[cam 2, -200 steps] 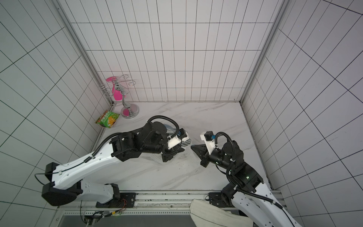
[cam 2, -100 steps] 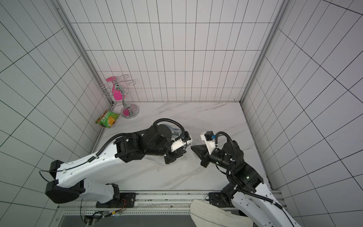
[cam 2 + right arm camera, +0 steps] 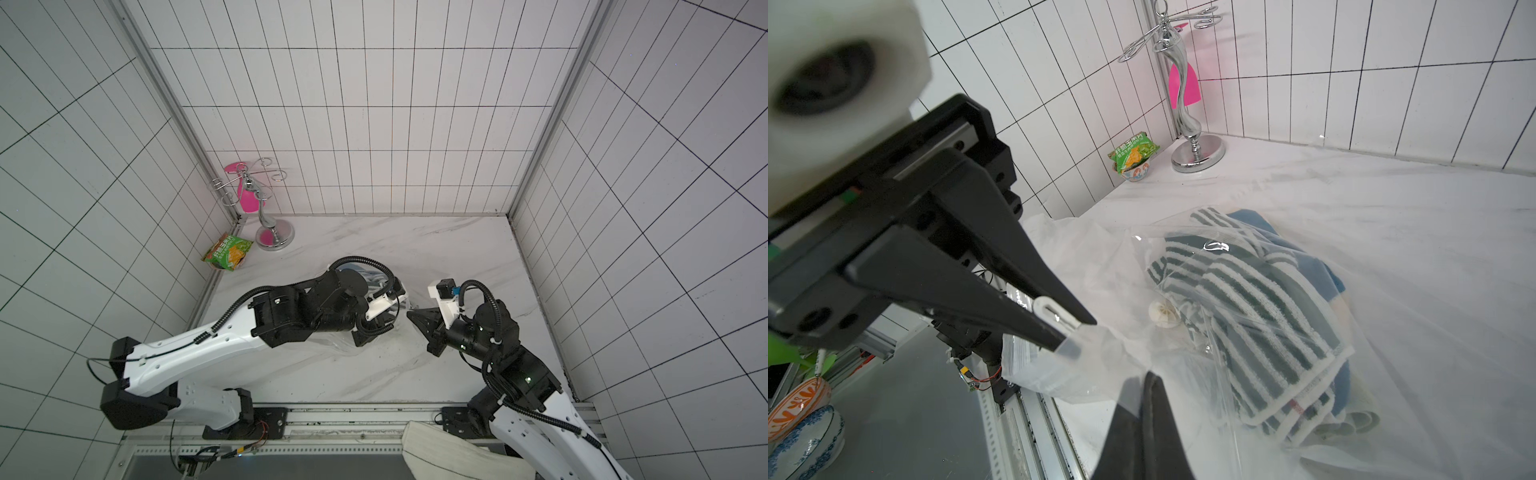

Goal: Place the folded towel into the vacuum bag
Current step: Close the vacuum bag at the center of the board.

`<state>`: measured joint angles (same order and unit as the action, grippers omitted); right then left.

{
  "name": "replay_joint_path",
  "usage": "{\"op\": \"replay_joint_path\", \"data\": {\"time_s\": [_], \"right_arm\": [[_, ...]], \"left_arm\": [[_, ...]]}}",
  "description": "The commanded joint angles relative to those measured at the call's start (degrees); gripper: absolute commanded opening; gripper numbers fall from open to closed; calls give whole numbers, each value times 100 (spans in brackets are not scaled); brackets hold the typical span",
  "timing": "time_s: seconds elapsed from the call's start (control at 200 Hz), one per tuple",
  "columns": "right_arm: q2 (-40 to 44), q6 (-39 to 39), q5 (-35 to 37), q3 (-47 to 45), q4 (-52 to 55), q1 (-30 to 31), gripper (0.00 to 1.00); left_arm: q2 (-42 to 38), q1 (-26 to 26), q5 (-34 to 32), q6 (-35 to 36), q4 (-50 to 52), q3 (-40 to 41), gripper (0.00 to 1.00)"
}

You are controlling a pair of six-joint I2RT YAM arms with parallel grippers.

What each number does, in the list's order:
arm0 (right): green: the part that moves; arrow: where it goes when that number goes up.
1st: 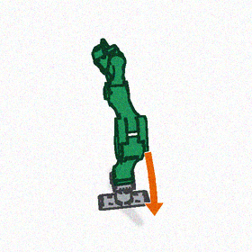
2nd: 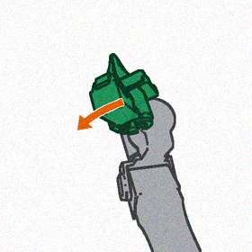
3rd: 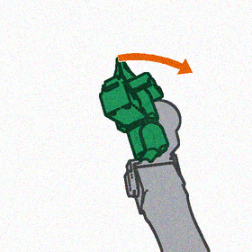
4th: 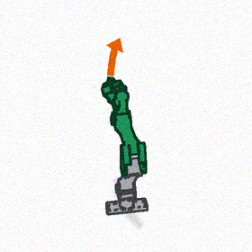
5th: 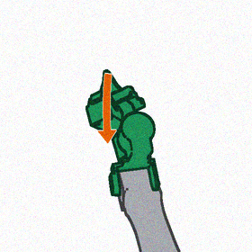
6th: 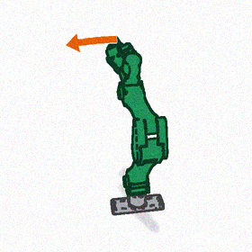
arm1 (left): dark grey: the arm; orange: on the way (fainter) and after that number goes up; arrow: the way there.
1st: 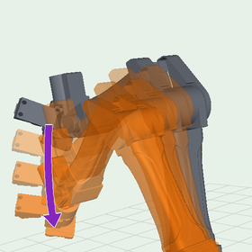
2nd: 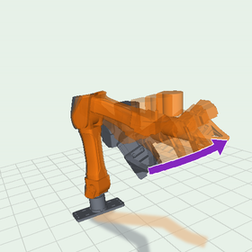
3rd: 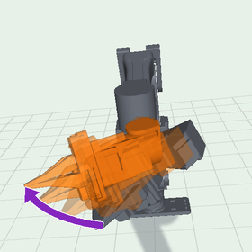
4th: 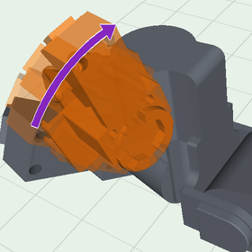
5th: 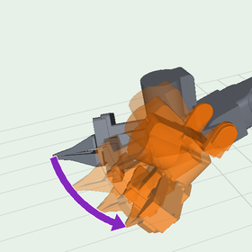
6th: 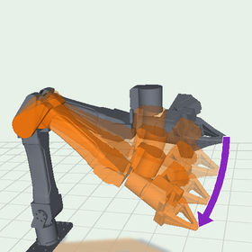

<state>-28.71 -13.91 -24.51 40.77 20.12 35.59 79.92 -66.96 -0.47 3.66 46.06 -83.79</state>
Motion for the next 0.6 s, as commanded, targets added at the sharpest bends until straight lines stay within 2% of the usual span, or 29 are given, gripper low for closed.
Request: {"op": "replay_joint_path", "data": {"time_s": [0.0,0.085,0.19,0.4,0.53,0.595], "right_arm": [[89,-76,-536,255,-644,9,0],[125,-77,-630,264,-632,15,0],[32,-117,-1067,278,-645,12,0],[-135,-273,-1309,247,-762,17,0],[-108,-335,-1398,242,-829,12,0],[-124,-135,-1328,294,-580,10,0]], "left_arm": [[-122,40,-29,-351,-453,340,5],[-268,39,-105,-351,-519,485,9],[-340,58,-270,-218,-653,690,10],[-30,53,236,-198,-843,639,10],[-61,54,339,-191,-972,769,0],[-135,52,366,-172,-1029,837,0]]}}
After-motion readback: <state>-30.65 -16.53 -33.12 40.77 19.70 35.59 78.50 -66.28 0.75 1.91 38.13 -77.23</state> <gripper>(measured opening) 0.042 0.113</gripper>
